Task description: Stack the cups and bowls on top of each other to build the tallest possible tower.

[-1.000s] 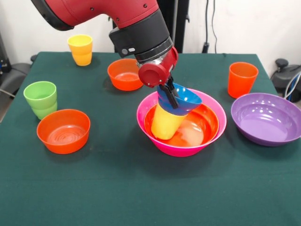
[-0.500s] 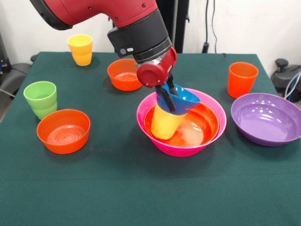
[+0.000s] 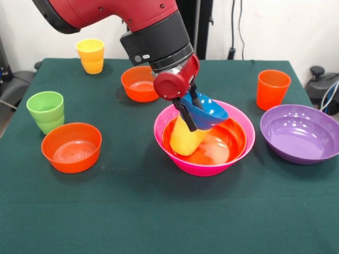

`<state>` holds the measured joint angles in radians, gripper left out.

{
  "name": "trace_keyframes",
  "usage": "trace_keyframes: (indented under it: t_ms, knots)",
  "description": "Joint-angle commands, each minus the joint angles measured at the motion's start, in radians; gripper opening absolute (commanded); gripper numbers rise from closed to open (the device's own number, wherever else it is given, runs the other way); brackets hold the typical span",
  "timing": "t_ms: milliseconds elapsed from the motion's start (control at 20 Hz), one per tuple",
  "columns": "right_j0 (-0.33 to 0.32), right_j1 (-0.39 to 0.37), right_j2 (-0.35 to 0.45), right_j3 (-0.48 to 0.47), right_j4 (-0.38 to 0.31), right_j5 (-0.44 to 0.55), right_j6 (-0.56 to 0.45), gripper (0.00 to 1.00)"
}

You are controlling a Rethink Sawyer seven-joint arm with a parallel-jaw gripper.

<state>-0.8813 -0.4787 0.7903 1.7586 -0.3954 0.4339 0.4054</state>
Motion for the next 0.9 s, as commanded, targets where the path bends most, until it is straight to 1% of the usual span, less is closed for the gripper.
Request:
trace_keyframes:
  t_ms: [50, 300, 400, 500, 700, 900]
  knots:
    - [0.053, 0.008, -0.091, -0.061, -0.099, -0.031, 0.113, 1.00]
    - [0.068, -0.002, -0.110, -0.072, -0.119, -0.054, 0.118, 1.00]
    - [0.073, 0.000, -0.119, -0.088, -0.135, -0.062, 0.109, 1.00]
    - [0.099, -0.010, -0.154, -0.116, -0.169, -0.065, 0.111, 1.00]
    - [0.116, -0.028, -0.179, -0.145, -0.208, -0.036, 0.090, 1.00]
    - [0.107, -0.035, -0.179, -0.158, -0.240, -0.001, 0.048, 1.00]
